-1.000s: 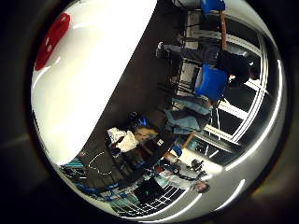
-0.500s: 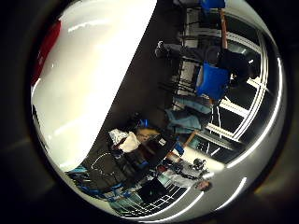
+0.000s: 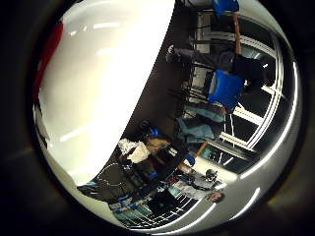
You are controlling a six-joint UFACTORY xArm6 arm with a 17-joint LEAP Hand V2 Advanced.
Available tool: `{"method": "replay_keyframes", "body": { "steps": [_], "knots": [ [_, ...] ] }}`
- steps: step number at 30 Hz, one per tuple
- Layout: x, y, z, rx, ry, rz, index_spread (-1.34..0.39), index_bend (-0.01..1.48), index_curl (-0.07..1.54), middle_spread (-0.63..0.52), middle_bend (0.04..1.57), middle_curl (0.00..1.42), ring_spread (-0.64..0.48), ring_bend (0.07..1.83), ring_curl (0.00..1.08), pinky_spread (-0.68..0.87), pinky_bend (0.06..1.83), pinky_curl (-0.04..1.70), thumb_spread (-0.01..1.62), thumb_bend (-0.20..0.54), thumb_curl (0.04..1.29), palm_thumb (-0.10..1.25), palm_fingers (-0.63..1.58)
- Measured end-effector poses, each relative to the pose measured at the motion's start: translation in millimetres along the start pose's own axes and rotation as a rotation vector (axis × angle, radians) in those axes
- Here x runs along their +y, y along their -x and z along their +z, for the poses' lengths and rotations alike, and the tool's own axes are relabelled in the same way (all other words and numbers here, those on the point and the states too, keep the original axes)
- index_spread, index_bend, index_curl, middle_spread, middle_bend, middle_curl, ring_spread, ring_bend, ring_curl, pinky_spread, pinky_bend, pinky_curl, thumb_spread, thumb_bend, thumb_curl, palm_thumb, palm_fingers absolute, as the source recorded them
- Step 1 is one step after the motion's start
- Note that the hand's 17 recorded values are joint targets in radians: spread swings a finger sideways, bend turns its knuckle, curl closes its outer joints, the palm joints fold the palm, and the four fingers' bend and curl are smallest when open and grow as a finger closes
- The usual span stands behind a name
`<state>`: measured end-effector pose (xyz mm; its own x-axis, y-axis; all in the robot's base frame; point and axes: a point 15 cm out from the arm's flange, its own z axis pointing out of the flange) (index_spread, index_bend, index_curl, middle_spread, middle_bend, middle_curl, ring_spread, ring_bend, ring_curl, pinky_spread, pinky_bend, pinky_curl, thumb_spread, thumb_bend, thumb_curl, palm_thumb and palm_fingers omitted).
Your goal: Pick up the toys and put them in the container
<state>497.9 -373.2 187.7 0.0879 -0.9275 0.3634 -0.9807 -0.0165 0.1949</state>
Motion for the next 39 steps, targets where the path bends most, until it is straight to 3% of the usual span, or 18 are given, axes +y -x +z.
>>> {"method": "replay_keyframes", "body": {
  "steps": [6,9,14,22,33,39],
  "knots": [
    [4.7,-10.4,-16.5,0.001,-0.028,0.017,-0.5,0.83,0.57,-0.23,0.27,0.33,0.0,0.17,0.16,0.38,0.15,0.18,1.04,0.004,0.4,0.98,0.55],
    [11.1,-17.4,-27.1,0.007,-0.033,0.02,-0.49,0.89,0.6,-0.29,0.32,0.35,-0.05,0.19,0.16,0.36,0.16,0.15,1.03,-0.011,0.41,1.03,0.56],
    [26.5,-20.6,-51.5,-0.004,-0.029,0.011,-0.47,0.92,0.61,-0.33,0.35,0.37,-0.09,0.19,0.16,0.36,0.17,0.12,1.0,-0.016,0.43,1.04,0.56],
    [77.7,5.6,-107.3,-0.163,0.003,-0.049,-0.45,0.95,0.62,-0.34,0.35,0.39,-0.09,0.19,0.16,0.36,0.18,0.11,0.97,-0.019,0.46,1.05,0.56],
    [116.0,8.9,-253.2,-0.065,-0.177,-0.101,-0.44,0.96,0.63,-0.34,0.36,0.4,-0.08,0.19,0.15,0.36,0.18,0.11,0.95,-0.019,0.49,1.04,0.55],
    [118.0,47.9,-325.9,-0.102,-0.365,-0.133,-0.44,0.94,0.62,-0.35,0.34,0.4,-0.11,0.2,0.16,0.36,0.19,0.12,0.95,-0.019,0.5,1.04,0.58]
  ]
}}
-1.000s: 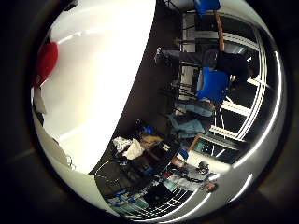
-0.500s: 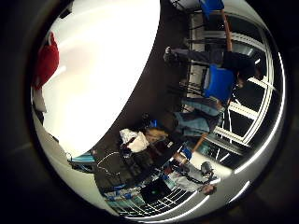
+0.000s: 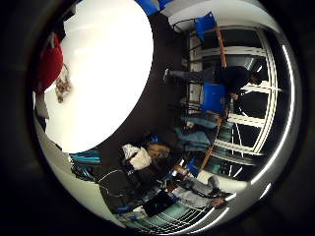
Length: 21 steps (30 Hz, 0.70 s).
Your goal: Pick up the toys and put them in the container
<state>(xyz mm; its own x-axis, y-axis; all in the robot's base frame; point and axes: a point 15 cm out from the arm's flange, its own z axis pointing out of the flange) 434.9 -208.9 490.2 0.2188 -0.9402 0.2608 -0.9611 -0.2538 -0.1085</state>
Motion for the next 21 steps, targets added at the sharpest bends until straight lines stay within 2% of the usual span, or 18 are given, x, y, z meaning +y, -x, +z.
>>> {"method": "replay_keyframes", "body": {
  "steps": [5,11,21],
  "knots": [
    [-30.9,50.1,-53.8,-0.026,-0.167,-0.067,-0.45,0.92,0.62,-0.36,0.31,0.4,-0.14,0.21,0.17,0.36,0.19,0.12,0.96,-0.019,0.5,1.04,0.61],
    [-71.6,125.0,-104.5,-0.159,-0.37,-0.133,-0.46,0.88,0.62,-0.37,0.29,0.4,-0.2,0.22,0.18,0.35,0.19,0.11,0.95,-0.019,0.5,1.04,0.66],
    [-137.9,234.5,-142.5,-0.245,-0.523,-0.198,-0.47,0.83,0.62,-0.41,0.27,0.41,-0.25,0.22,0.18,0.33,0.19,0.08,0.93,-0.02,0.51,1.04,0.71]
  ]
}}
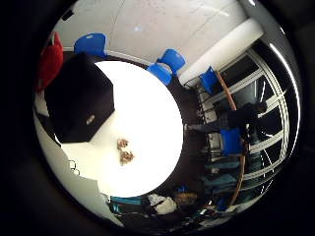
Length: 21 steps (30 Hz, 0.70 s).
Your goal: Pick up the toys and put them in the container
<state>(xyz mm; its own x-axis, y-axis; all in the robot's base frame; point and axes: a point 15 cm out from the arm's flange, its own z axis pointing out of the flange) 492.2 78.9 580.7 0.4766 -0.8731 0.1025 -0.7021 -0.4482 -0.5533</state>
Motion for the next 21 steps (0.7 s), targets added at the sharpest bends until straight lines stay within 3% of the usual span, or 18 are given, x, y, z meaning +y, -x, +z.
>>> {"method": "replay_keyframes", "body": {
  "steps": [8,17,19,21],
  "knots": [
    [-19.3,32.8,72.0,-0.058,0.055,0.021,-0.47,0.8,0.62,-0.41,0.27,0.42,-0.25,0.22,0.18,0.32,0.19,0.05,0.92,-0.021,0.51,1.03,0.73],
    [-9.7,32.7,97.0,-0.07,0.115,0.033,-0.48,0.74,0.64,-0.41,0.29,0.44,-0.23,0.22,0.18,0.36,0.2,0.04,0.85,-0.03,0.54,0.98,0.73],
    [-1.8,34.6,98.7,-0.08,0.145,0.032,-0.48,0.63,0.63,-0.36,0.27,0.44,-0.19,0.24,0.19,0.38,0.24,0.06,0.85,-0.033,0.54,0.94,0.65],
    [6.9,35.4,99.1,-0.09,0.176,0.024,-0.48,0.39,0.56,-0.3,0.23,0.43,-0.13,0.3,0.21,0.4,0.33,0.09,0.9,-0.033,0.54,0.88,0.53]
  ]
}}
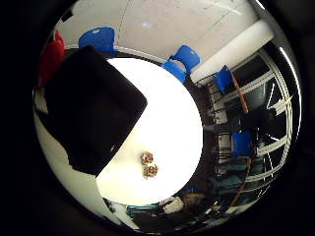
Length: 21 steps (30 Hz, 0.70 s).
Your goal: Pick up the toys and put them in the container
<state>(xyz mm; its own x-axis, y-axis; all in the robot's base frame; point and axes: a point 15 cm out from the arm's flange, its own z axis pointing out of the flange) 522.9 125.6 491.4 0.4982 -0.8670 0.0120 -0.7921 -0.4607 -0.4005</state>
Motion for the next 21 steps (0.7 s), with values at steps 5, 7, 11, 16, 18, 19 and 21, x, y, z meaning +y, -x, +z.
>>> {"method": "replay_keyframes", "body": {
  "steps": [5,7,11,16,18,19,21],
  "knots": [
    [10.8,-6.6,0.7,-0.006,0.032,-0.033,-0.51,0.13,0.36,-0.09,0.16,0.34,0.03,0.44,0.24,0.44,0.58,0.18,1.04,-0.033,0.48,0.73,0.28],
    [12.5,-8.3,0.5,-0.006,0.035,-0.037,-0.5,0.12,0.32,-0.04,0.17,0.32,0.07,0.46,0.25,0.46,0.66,0.2,1.06,-0.036,0.45,0.68,0.2],
    [14.1,-13.7,-2.8,0.0,0.031,-0.038,-0.49,0.14,0.26,0.03,0.19,0.31,0.15,0.5,0.25,0.46,0.75,0.23,1.08,-0.034,0.4,0.6,0.11],
    [20.1,-18.5,-8.9,0.003,0.037,-0.032,-0.48,0.15,0.24,0.07,0.2,0.32,0.17,0.53,0.25,0.45,0.78,0.24,1.08,-0.031,0.35,0.53,0.08],
    [29.3,-22.0,-17.9,0.004,0.048,-0.023,-0.45,0.14,0.24,0.08,0.22,0.33,0.18,0.53,0.25,0.47,0.78,0.24,1.07,-0.029,0.33,0.51,0.08],
    [34.8,-22.4,-24.0,0.003,0.055,-0.021,-0.45,0.13,0.23,0.09,0.23,0.33,0.18,0.53,0.25,0.47,0.79,0.24,1.07,-0.03,0.33,0.5,0.08],
    [53.3,-21.8,-35.4,-0.007,0.093,-0.013,-0.41,0.14,0.23,0.1,0.25,0.34,0.18,0.54,0.24,0.47,0.79,0.24,1.06,-0.03,0.32,0.48,0.08]
  ]
}}
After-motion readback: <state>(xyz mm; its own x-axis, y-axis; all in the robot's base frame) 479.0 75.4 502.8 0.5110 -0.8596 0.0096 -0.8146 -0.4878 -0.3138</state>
